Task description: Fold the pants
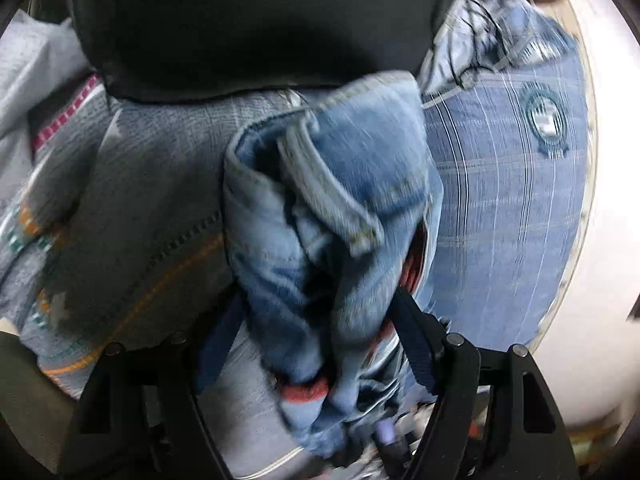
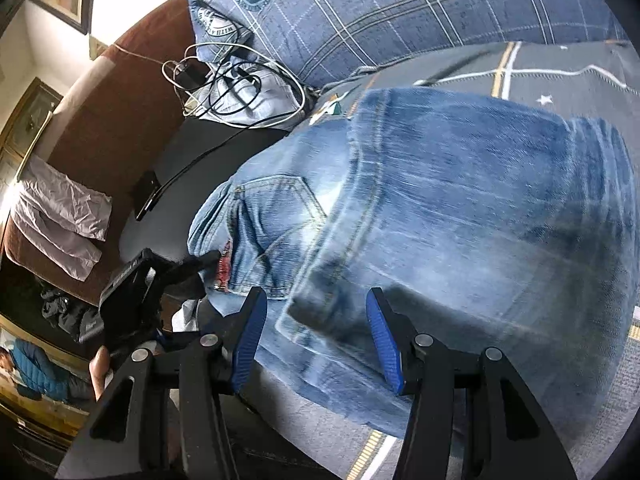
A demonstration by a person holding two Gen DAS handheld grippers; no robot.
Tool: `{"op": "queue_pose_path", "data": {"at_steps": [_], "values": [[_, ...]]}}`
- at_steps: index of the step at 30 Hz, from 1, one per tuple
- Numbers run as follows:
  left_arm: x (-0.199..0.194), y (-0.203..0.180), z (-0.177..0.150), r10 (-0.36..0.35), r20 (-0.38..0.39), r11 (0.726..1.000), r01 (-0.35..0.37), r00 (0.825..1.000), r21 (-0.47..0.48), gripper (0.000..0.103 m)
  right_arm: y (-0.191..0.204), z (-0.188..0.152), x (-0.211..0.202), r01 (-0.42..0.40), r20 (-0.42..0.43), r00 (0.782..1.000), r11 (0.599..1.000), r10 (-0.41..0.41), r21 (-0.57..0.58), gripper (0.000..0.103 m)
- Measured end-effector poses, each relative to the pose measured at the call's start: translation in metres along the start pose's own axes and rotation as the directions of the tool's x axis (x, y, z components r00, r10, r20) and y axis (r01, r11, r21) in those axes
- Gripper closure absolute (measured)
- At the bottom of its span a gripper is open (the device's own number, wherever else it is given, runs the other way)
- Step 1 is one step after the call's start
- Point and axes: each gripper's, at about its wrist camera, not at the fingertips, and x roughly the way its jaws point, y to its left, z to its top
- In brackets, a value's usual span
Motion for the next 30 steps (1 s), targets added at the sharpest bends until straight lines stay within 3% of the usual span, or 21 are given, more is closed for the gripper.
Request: {"op": "queue_pose_path", "data": {"at_steps": [2, 4, 5, 6, 7, 9, 11, 13, 14, 16, 18, 19, 21, 24, 30], "values": [[0.0, 0.0, 0.006, 0.009, 0.007, 1.0, -0.009, 1.0, -0.026, 0.034, -0.005, 0.0, 0.001, -0.012, -0.003, 1.0, 1.0, 0.012, 0.017, 0.05], [-0.002, -0.003, 0.008, 0.038, 0.028, 0.999, -0.038, 0.999, -0.022, 0.058, -0.007, 0.0, 0.001, -0.021, -0.007, 1.0, 1.0, 0.021, 0.019, 0.05], [-0.003, -0.006, 0.004, 0.055, 0.048, 0.998, -0.056, 0.997, 0.005, 0.062, -0.007, 0.0, 0.001, -0.021, -0.008, 1.0, 1.0, 0.021, 0.016, 0.05], [-0.005, -0.01, 0.001, 0.063, 0.069, 0.997, -0.065, 0.996, 0.027, 0.074, -0.006, 0.0, 0.0, -0.025, -0.008, 1.0, 1.0, 0.025, 0.012, 0.05], [-0.008, -0.017, -0.003, 0.073, 0.101, 0.995, -0.08, 0.992, 0.067, 0.08, -0.006, 0.001, -0.001, -0.029, -0.007, 1.0, 1.0, 0.029, 0.008, 0.05], [-0.018, -0.046, -0.02, 0.09, 0.196, 0.963, -0.136, 0.977, 0.235, 0.088, -0.003, 0.003, -0.006, -0.048, -0.009, 0.999, 0.999, 0.048, 0.002, 0.05], [-0.024, -0.076, -0.042, 0.073, 0.254, 0.906, -0.171, 0.964, 0.388, 0.09, 0.002, 0.008, -0.016, -0.077, -0.004, 0.997, 0.997, 0.077, -0.008, 0.05], [-0.027, -0.1, -0.07, 0.053, 0.307, 0.818, -0.218, 0.95, 0.532, 0.091, 0.008, 0.019, -0.034, -0.12, 0.005, 0.993, 0.993, 0.12, -0.021, 0.049], [-0.026, -0.112, -0.089, 0.04, 0.325, 0.755, -0.241, 0.945, 0.609, 0.091, 0.011, 0.027, -0.043, -0.139, 0.01, 0.99, 0.99, 0.14, -0.028, 0.045], [-0.022, -0.124, -0.119, 0.002, 0.317, 0.659, -0.24, 0.948, 0.713, 0.091, 0.017, 0.044, -0.061, -0.156, 0.015, 0.987, 0.986, 0.157, -0.053, 0.037], [-0.016, -0.133, -0.156, -0.028, 0.331, 0.521, -0.269, 0.943, 0.81, 0.091, 0.028, 0.064, -0.072, -0.146, -0.008, 0.989, 0.984, 0.146, -0.102, 0.035], [-0.015, -0.132, -0.164, -0.036, 0.325, 0.49, -0.267, 0.945, 0.83, 0.091, 0.032, 0.07, -0.074, -0.148, -0.019, 0.989, 0.982, 0.147, -0.118, 0.033], [-0.009, -0.132, -0.187, -0.045, 0.309, 0.399, -0.267, 0.95, 0.877, 0.091, 0.044, 0.084, -0.075, -0.159, -0.052, 0.987, 0.976, 0.153, -0.148, 0.03], [-0.005, -0.13, -0.21, -0.058, 0.312, 0.293, -0.282, 0.948, 0.913, 0.091, 0.063, 0.099, -0.071, -0.149, -0.076, 0.988, 0.97, 0.136, -0.194, 0.03], [0.004, -0.131, -0.228, -0.077, 0.333, 0.166, -0.317, 0.94, 0.934, 0.091, 0.095, 0.118, -0.049, -0.095, -0.145, 0.988, 0.945, 0.051, -0.312, 0.027]]}}
